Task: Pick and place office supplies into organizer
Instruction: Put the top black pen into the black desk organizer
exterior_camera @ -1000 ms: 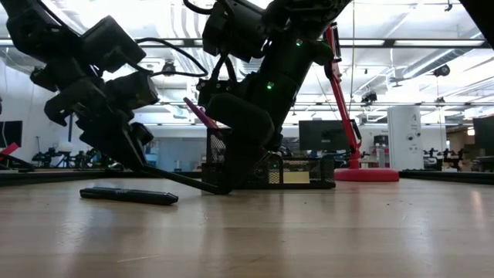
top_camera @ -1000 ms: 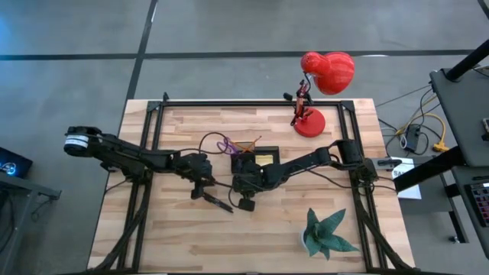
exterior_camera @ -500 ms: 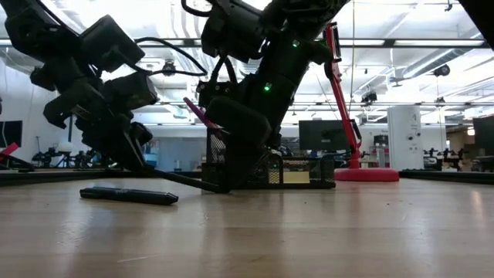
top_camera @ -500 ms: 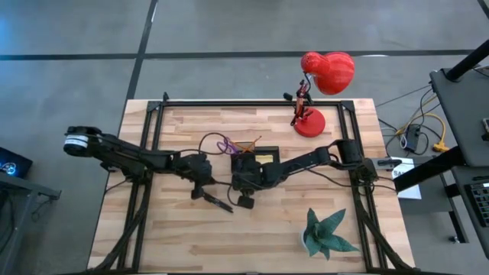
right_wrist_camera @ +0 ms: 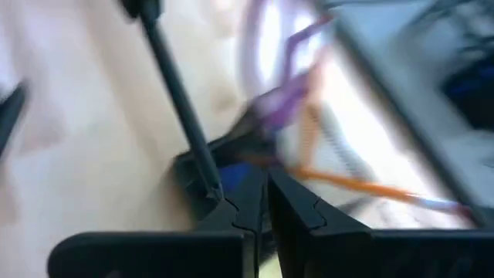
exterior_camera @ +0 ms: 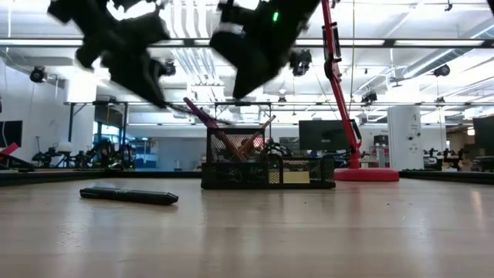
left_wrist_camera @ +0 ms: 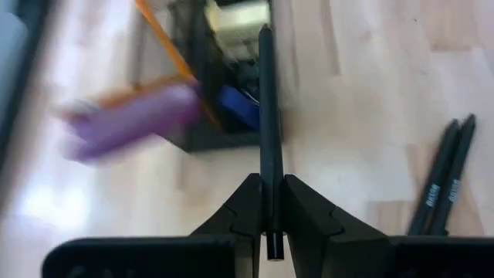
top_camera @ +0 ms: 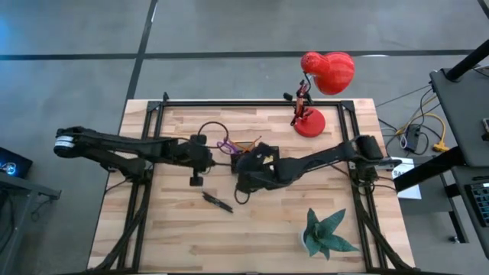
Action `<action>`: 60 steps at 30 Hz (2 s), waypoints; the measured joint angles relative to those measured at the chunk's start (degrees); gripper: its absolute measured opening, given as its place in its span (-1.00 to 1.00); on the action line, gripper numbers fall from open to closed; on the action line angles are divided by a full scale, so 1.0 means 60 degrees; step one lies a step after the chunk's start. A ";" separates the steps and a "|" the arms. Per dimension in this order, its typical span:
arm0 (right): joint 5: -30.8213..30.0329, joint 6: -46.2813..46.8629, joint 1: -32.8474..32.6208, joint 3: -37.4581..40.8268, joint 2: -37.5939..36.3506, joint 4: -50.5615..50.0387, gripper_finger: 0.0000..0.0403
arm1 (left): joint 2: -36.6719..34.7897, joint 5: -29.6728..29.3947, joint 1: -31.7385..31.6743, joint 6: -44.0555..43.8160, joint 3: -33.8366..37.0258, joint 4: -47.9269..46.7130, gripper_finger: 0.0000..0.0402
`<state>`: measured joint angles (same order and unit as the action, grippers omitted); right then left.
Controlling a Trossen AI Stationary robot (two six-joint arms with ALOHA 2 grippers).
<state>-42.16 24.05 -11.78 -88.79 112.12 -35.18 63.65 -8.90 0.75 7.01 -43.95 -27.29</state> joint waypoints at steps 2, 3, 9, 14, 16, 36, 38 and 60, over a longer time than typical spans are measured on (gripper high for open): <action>-0.1217 0.0636 -0.0159 0.0000 -0.0352 -0.0402 -0.94 | -0.0023 -0.0483 0.0001 0.0478 -0.0695 -0.0532 -0.89; -0.1842 0.1035 -0.0232 0.0000 -0.0531 -0.0667 -0.94 | 0.0002 -0.0804 0.0014 0.0763 -0.1038 -0.0766 -0.89; -0.3553 0.3249 -0.0392 0.0004 -0.1417 -0.2100 -0.94 | 0.0718 -0.2885 -0.0006 0.3437 -0.2641 -0.2062 -0.89; -0.3551 0.3495 -0.0395 0.0011 -0.1528 -0.2552 -0.94 | 0.2039 -0.3938 -0.0007 0.5781 -0.3494 -0.3328 -0.89; -0.3551 0.3505 -0.0418 0.0011 -0.1535 -0.2572 -0.94 | 0.2568 -0.4041 -0.0007 0.6377 -0.3792 -0.3526 -0.89; -0.3494 0.4428 -0.0705 0.0184 -0.1495 -0.3158 -0.94 | 0.4967 -0.4504 -0.0007 0.8395 -0.5279 -0.3249 -0.79; -0.3496 0.4493 -0.0705 0.0217 -0.1495 -0.3189 -0.94 | 0.4968 -0.4466 -0.0007 0.8396 -0.5278 -0.2938 -0.74; -0.1419 0.3774 -0.0799 0.0439 -0.1488 -0.3149 -0.94 | 0.2669 -0.2935 0.0169 0.0817 -0.5037 -0.4486 -0.29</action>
<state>-50.67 46.69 -16.58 -86.16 103.20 -54.07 79.66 -26.50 1.77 11.91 -74.17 -54.20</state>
